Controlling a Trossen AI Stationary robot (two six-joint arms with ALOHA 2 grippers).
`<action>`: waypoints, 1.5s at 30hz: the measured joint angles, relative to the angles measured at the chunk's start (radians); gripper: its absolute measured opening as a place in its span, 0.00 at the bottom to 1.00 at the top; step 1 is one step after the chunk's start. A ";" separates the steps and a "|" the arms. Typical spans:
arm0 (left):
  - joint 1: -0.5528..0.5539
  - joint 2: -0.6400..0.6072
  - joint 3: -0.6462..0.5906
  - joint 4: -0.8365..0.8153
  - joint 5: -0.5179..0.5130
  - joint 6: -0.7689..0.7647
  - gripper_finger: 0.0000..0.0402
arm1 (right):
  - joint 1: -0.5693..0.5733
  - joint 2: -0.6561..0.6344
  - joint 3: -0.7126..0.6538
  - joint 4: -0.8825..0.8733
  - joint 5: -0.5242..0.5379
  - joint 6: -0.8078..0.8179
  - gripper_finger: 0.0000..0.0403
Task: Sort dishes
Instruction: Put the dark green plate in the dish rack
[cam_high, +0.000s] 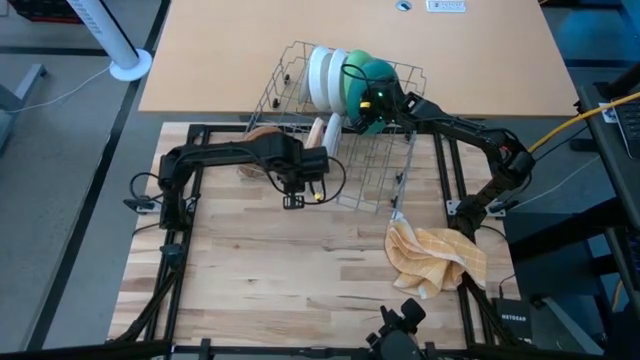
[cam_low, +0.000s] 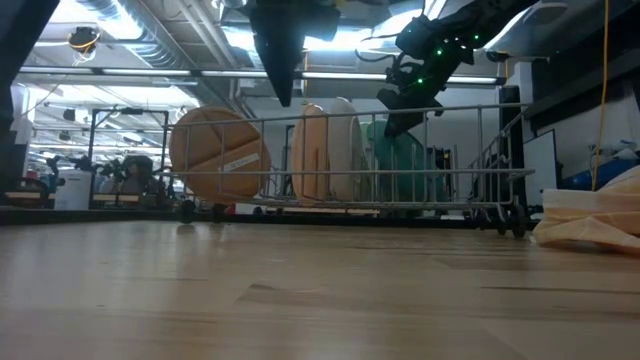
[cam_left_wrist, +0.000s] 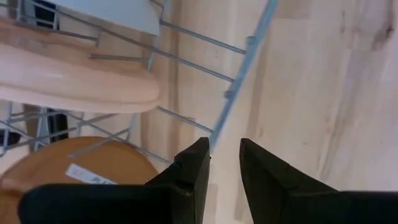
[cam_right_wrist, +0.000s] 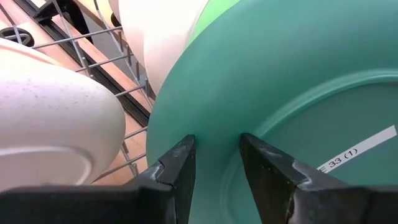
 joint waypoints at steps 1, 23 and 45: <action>0.005 0.002 0.000 0.005 0.000 0.012 0.20 | 0.000 0.000 0.000 0.000 0.000 0.000 0.34; 0.026 0.038 -0.132 0.067 0.094 0.114 0.20 | 0.002 -0.001 0.001 0.006 0.072 0.024 0.34; 0.005 0.039 -0.135 0.057 0.133 0.111 0.07 | 0.014 -0.044 0.056 0.087 0.143 0.031 0.34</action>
